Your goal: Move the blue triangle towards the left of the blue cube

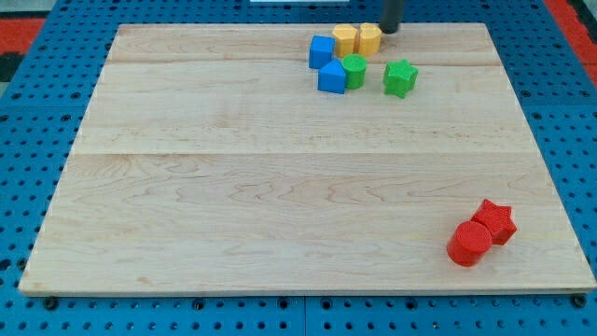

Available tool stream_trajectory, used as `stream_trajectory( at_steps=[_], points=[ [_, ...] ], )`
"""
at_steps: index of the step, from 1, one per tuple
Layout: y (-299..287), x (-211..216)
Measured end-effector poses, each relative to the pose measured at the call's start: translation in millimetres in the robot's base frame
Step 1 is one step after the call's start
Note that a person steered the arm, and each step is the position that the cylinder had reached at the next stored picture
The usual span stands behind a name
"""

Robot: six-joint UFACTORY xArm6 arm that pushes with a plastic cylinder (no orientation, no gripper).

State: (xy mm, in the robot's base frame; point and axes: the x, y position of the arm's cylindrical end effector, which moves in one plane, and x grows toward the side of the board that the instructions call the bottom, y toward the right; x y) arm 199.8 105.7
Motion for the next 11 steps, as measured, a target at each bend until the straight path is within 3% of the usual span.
stream_trajectory(
  at_steps=[3,7,9,11],
  points=[
    [-34,33],
    [-45,133],
    [-122,127],
    [-100,94]
  ],
)
